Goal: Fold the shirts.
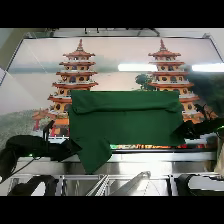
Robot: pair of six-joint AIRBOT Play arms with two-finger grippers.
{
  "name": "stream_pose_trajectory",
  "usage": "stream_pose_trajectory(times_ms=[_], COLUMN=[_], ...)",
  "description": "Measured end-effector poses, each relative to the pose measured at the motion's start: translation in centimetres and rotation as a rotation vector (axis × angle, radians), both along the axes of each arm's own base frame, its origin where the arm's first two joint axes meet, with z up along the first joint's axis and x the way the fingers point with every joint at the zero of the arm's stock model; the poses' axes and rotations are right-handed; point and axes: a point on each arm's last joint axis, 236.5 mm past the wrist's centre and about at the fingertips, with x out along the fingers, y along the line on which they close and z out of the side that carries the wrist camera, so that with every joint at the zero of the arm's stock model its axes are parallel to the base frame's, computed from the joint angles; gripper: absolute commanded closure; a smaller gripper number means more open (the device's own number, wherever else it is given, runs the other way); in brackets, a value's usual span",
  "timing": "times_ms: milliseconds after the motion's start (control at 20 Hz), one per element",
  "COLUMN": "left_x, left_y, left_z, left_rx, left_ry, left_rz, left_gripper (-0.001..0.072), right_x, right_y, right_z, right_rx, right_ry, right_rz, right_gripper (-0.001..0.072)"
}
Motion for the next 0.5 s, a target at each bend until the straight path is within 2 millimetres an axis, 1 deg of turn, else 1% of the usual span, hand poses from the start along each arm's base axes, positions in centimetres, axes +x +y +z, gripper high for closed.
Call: stream_pose_trajectory(times_ms=[100,150,300,350,400,450,500], left_x=[-0.5,-0.6,-0.1,0.3,0.8,0.9,1.0], left_y=[0.0,-0.3,-0.9,-1.1,-1.0,-0.8,-0.8], left_z=[-1.1,-1.2,-1.7,-1.8,-2.0,-2.3,-2.5], left_rx=[0.017,0.012,-0.020,-0.030,-0.028,-0.019,-0.016], left_ry=[0.014,0.020,0.019,0.007,-0.013,-0.022,-0.028], left_rz=[0.019,0.034,0.109,0.134,0.155,0.160,0.166], left_gripper=[0.0182,0.0183,0.0185,0.0305,0.0516,0.0612,0.0619], right_x=[-0.1,-0.2,-0.4,-0.6,-0.7,-0.9,-1.0], right_y=[0.1,0.1,0.2,0.3,0.4,0.4,0.3], right_z=[0.1,0.1,0.3,0.3,0.4,0.5,0.6], right_rx=[0.004,0.007,0.015,0.019,0.024,0.027,0.029], right_ry=[0.005,0.007,0.020,0.027,0.037,0.049,0.059], right_rz=[0.002,0.004,0.006,0.008,0.006,0.004,-0.006], right_gripper=[0.0285,0.0284,0.0284,0.0283,0.0283,0.0283,0.0283])
